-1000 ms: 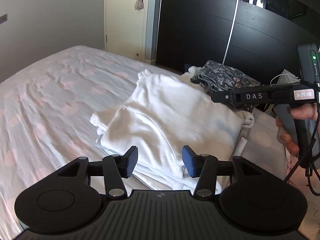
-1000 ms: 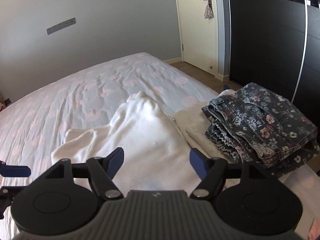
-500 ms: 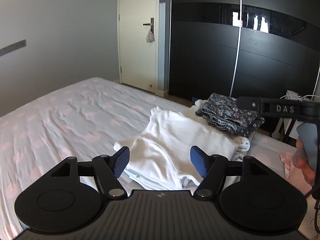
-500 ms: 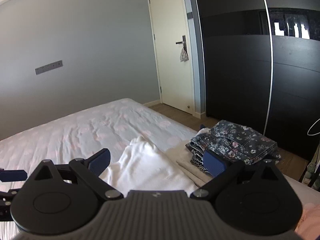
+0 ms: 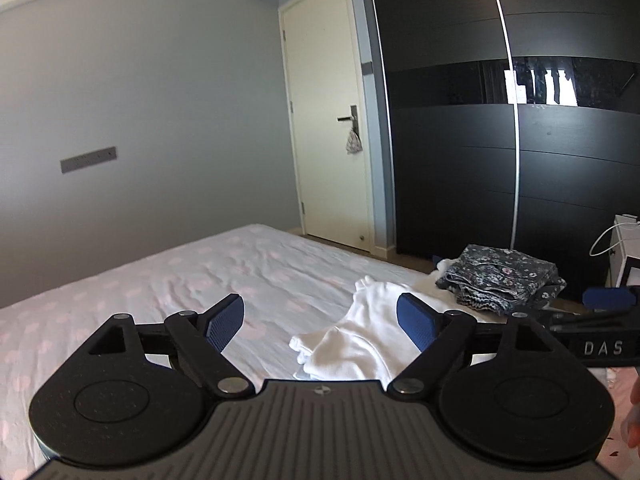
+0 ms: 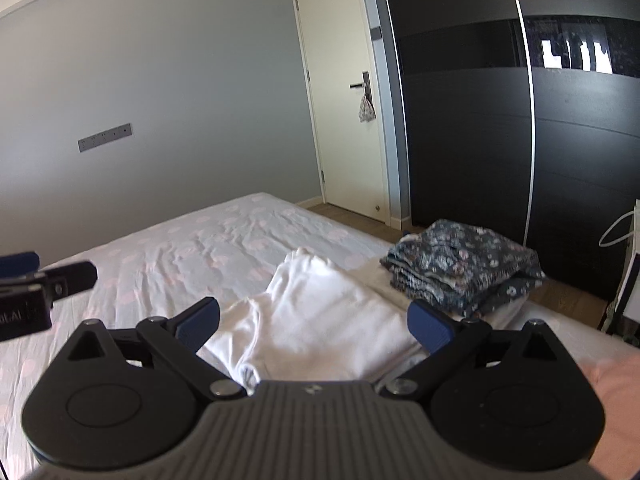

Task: Fold clothes

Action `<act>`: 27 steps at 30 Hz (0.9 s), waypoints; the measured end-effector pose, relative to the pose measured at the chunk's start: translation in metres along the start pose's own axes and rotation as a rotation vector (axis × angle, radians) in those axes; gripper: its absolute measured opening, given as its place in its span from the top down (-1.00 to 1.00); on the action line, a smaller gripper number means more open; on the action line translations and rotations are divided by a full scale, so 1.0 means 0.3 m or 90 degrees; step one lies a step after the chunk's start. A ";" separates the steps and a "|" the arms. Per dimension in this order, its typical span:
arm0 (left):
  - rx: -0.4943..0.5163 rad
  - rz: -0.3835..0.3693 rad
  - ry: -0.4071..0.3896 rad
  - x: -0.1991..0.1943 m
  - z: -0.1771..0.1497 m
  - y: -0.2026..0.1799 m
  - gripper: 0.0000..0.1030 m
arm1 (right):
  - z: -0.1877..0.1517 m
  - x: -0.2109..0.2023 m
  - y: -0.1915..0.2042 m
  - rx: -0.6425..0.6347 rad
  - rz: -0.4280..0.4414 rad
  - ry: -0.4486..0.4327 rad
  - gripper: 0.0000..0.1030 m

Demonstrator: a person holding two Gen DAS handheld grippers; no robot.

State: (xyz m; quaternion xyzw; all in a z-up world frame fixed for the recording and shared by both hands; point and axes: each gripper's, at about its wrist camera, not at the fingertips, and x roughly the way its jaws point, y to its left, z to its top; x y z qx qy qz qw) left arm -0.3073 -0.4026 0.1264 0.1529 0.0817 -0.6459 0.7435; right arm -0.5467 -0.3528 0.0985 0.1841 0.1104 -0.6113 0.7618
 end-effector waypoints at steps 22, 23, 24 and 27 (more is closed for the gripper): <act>-0.031 0.009 0.091 0.025 -0.217 -0.015 -0.73 | -0.219 -0.033 0.092 -0.022 -0.061 0.013 -0.96; -0.031 0.012 0.095 0.028 -0.221 -0.016 -0.73 | -0.224 -0.032 0.098 -0.025 -0.059 0.015 -0.96; -0.031 0.018 0.099 0.030 -0.224 -0.017 -0.73 | -0.229 -0.031 0.104 -0.027 -0.057 0.017 -0.96; -0.037 0.027 0.106 0.031 -0.232 -0.016 -0.73 | -0.240 -0.028 0.112 -0.030 -0.056 0.017 -0.96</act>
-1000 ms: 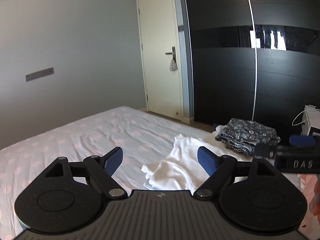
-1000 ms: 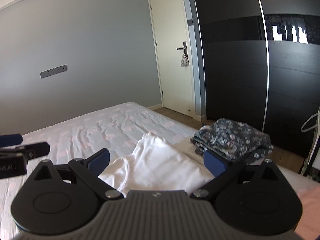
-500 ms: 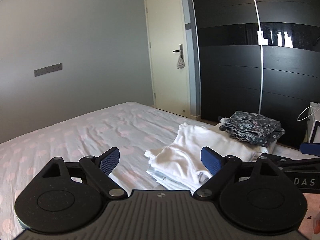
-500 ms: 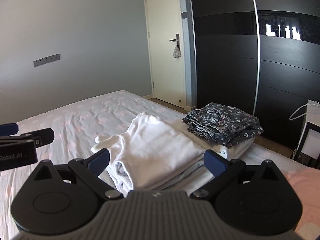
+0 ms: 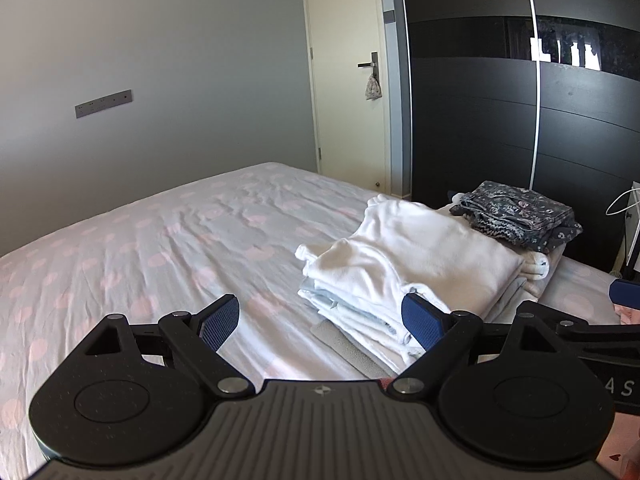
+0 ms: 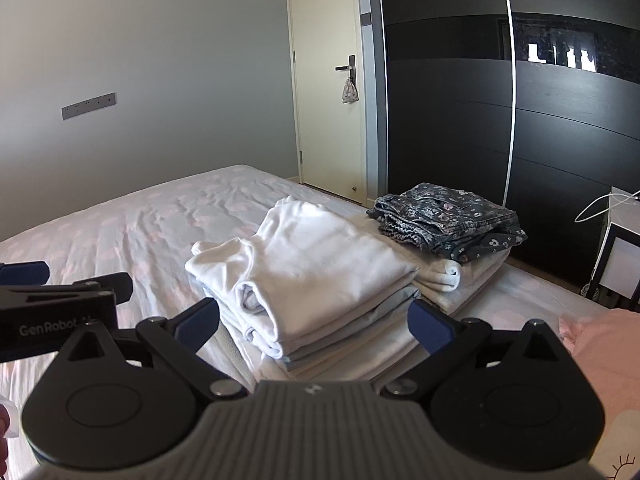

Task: Fold clothes

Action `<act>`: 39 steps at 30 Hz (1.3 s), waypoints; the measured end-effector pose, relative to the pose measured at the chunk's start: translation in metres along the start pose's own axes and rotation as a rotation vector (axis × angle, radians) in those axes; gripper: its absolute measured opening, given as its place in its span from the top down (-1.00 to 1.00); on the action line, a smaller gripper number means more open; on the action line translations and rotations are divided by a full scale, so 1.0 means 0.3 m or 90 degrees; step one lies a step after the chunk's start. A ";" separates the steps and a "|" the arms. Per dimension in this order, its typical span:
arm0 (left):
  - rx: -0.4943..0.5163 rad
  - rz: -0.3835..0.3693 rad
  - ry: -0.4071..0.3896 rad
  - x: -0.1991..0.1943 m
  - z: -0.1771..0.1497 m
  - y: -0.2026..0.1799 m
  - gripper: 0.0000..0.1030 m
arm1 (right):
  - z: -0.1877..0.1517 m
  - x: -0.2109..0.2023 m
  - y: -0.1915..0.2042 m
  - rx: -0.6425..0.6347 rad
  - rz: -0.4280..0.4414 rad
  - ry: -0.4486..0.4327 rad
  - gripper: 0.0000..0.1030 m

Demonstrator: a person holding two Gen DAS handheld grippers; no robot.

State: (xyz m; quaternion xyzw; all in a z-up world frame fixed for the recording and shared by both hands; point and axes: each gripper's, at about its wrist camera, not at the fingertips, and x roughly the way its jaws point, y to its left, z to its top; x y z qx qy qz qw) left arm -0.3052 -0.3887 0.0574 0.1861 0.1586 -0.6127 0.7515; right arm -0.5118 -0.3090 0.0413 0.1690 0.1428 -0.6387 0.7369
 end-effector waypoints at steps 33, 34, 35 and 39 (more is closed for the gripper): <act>-0.043 0.009 0.030 -0.005 0.001 0.011 -0.73 | 0.003 -0.042 0.017 0.001 -0.014 -0.024 -0.96; -0.043 0.009 0.029 -0.005 0.002 0.011 -0.73 | 0.004 -0.044 0.017 0.001 -0.014 -0.024 -0.96; -0.043 0.010 0.029 -0.006 0.002 0.011 -0.73 | 0.004 -0.045 0.018 0.001 -0.015 -0.025 -0.96; -0.045 0.010 0.030 -0.007 0.005 0.011 -0.73 | 0.004 -0.048 0.019 0.001 -0.014 -0.027 -0.96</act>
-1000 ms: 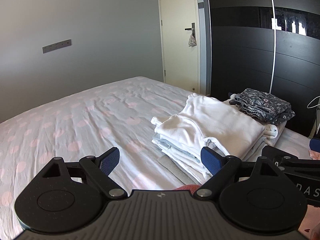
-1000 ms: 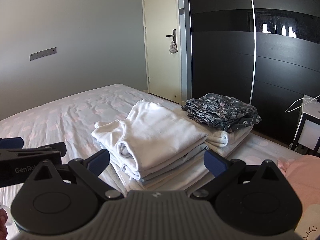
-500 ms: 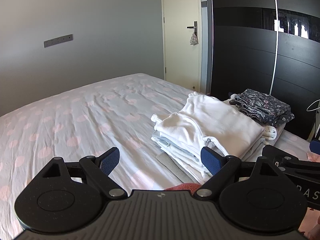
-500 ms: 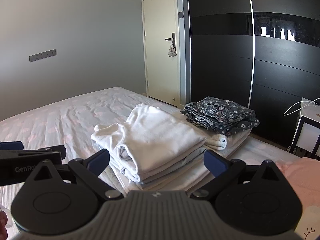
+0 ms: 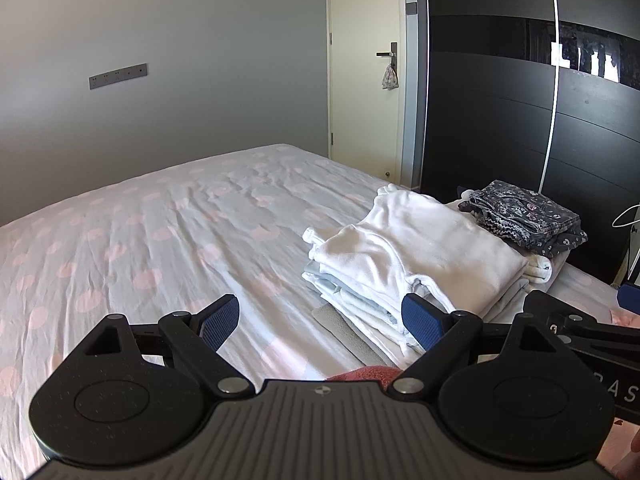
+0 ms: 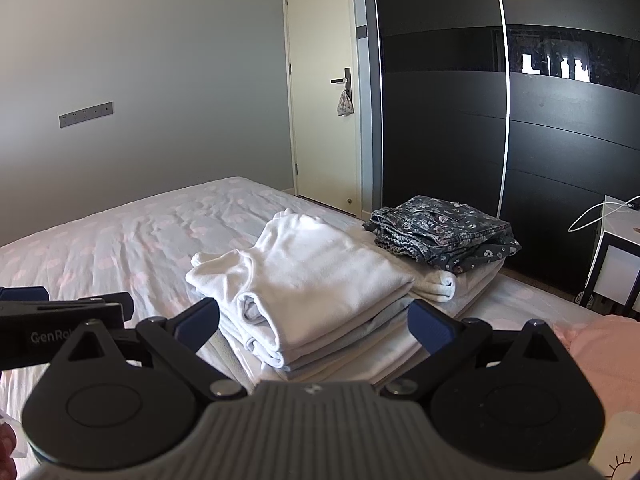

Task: Fold clothes

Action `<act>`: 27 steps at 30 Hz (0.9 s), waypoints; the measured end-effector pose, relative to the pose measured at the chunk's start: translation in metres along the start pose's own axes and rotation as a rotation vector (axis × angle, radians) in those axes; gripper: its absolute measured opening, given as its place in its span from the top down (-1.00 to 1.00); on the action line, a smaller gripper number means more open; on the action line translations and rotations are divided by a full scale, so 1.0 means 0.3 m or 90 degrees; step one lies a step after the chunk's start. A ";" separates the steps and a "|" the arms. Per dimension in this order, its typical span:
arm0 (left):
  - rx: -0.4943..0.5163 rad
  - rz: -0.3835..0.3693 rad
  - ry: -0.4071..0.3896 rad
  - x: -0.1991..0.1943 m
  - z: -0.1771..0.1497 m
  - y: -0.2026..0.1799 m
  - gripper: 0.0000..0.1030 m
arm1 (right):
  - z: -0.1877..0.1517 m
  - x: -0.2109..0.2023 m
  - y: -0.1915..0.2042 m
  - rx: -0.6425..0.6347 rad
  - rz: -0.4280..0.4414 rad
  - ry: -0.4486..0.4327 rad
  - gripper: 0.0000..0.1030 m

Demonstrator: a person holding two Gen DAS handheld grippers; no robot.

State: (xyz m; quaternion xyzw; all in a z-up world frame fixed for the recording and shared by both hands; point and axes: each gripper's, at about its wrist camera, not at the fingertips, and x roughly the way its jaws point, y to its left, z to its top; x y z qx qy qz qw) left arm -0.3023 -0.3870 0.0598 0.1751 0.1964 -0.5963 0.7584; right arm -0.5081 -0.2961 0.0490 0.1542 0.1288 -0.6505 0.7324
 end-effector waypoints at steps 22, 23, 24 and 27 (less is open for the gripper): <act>-0.001 0.002 0.000 -0.005 0.006 0.007 -0.73 | 0.003 -0.003 0.006 0.004 -0.001 -0.002 -0.96; -0.001 0.002 0.000 -0.004 0.005 0.007 -0.73 | 0.003 -0.003 0.006 0.004 -0.001 -0.002 -0.96; -0.001 0.002 0.000 -0.004 0.004 0.007 -0.73 | 0.003 -0.003 0.006 0.004 -0.001 -0.002 -0.96; 0.001 0.003 0.000 -0.004 0.002 0.006 -0.73 | 0.002 -0.003 0.007 0.005 0.000 -0.001 -0.96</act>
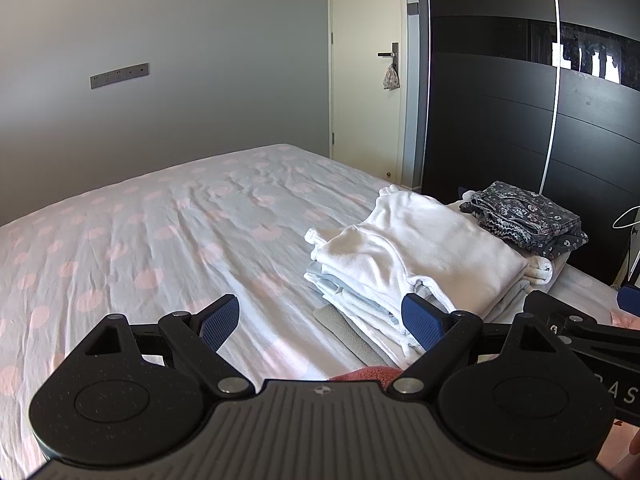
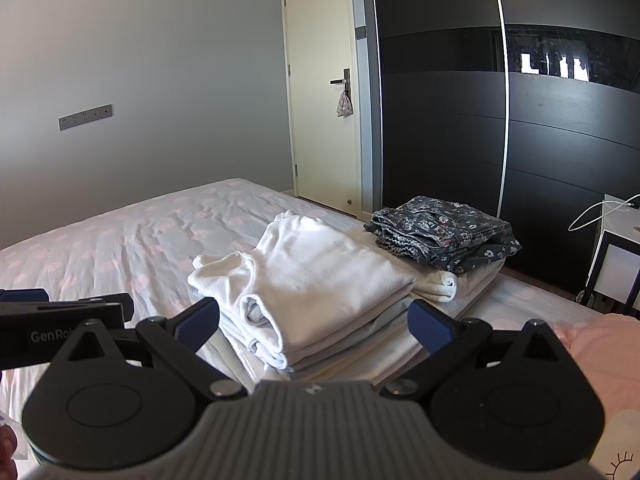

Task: Fold clothes

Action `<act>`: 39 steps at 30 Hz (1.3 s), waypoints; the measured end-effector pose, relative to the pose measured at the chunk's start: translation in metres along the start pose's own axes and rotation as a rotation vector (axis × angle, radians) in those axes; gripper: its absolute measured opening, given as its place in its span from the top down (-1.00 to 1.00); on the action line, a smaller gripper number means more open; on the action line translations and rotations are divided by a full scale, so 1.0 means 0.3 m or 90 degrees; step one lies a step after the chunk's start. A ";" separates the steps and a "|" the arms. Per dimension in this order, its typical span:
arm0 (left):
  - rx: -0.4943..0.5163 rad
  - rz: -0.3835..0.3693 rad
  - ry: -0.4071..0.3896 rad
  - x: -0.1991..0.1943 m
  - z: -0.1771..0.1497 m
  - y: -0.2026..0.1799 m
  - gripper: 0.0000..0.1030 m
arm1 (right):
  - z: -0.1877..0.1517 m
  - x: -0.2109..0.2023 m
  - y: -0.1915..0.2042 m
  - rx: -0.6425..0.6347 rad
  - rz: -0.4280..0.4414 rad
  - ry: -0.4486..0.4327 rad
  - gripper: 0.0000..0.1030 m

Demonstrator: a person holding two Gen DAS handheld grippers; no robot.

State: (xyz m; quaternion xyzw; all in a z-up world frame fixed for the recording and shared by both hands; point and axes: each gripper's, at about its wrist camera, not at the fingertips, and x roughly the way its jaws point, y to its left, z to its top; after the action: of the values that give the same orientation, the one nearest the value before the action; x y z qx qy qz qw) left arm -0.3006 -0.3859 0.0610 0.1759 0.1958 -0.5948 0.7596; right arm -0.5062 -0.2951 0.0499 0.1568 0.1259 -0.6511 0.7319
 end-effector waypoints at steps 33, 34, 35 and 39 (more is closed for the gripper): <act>0.001 -0.003 0.000 -0.003 -0.008 0.006 -0.68 | -0.010 -0.003 0.007 0.006 0.003 0.009 -0.96; 0.001 -0.003 0.001 -0.003 -0.008 0.007 -0.68 | -0.010 -0.003 0.007 0.006 0.003 0.009 -0.96; 0.001 -0.004 0.002 -0.002 -0.008 0.007 -0.68 | -0.010 -0.003 0.007 0.005 0.003 0.009 -0.96; 0.001 -0.005 0.005 -0.001 -0.006 0.008 -0.68 | -0.012 -0.004 0.008 0.005 0.003 0.009 -0.96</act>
State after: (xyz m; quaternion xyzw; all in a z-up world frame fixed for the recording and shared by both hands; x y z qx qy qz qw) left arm -0.2985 -0.3842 0.0598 0.1778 0.1989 -0.5975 0.7562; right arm -0.5038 -0.2925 0.0473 0.1646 0.1285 -0.6488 0.7317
